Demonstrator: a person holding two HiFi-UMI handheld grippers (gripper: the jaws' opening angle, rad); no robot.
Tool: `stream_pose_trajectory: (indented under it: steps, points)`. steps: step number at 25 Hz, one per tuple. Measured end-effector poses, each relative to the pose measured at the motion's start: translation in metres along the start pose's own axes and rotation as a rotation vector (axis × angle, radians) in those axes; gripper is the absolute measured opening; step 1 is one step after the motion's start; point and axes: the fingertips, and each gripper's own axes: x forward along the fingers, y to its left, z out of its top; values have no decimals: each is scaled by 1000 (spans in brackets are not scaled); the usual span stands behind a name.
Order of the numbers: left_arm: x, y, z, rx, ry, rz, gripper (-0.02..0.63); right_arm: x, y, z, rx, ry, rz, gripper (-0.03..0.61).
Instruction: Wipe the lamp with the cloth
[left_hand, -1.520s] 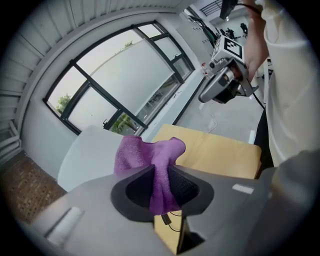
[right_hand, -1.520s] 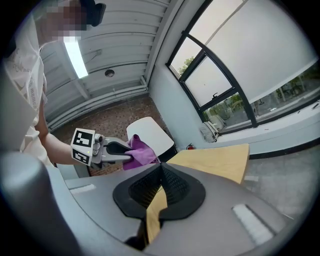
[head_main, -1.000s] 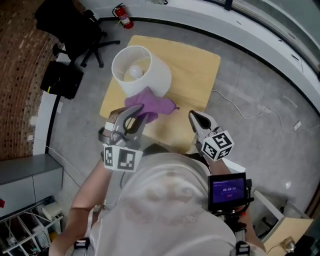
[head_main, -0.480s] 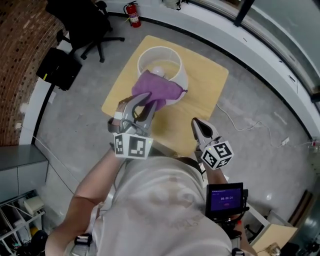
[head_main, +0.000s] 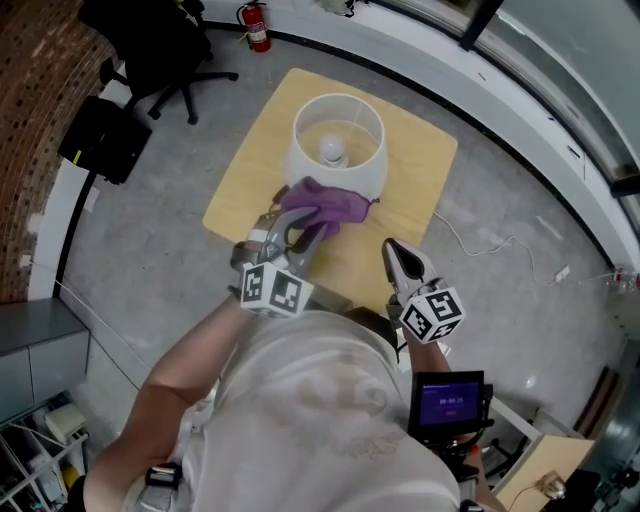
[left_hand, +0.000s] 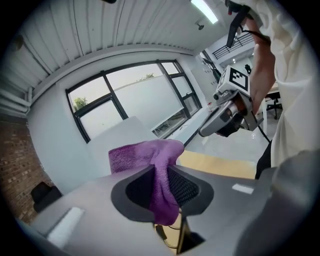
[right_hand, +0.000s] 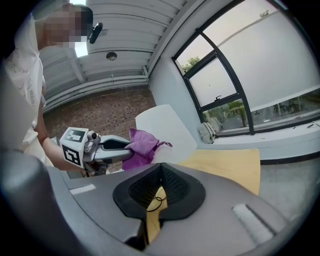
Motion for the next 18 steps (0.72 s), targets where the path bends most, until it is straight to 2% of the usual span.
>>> stream_pose_trajectory:
  steps: [6,9,12,15,18]
  points:
    - [6,-20,-40,-19,60,-182,78,14,15,0,0,-16,-39,11]
    - [5,-21,-58,-15,86,-223,78,17,19,0,0,-25,-63,11]
    - [0,-12,-74,-13,106,-214,78,21,23,1,-1,-35,-80,11]
    - [-11,14,-83,-43,105,-149,78,27,29,1,-2,-40,-92,11]
    - [-33,52,-69,-98,25,-68,78,33,34,3,-5,-47,-104,12]
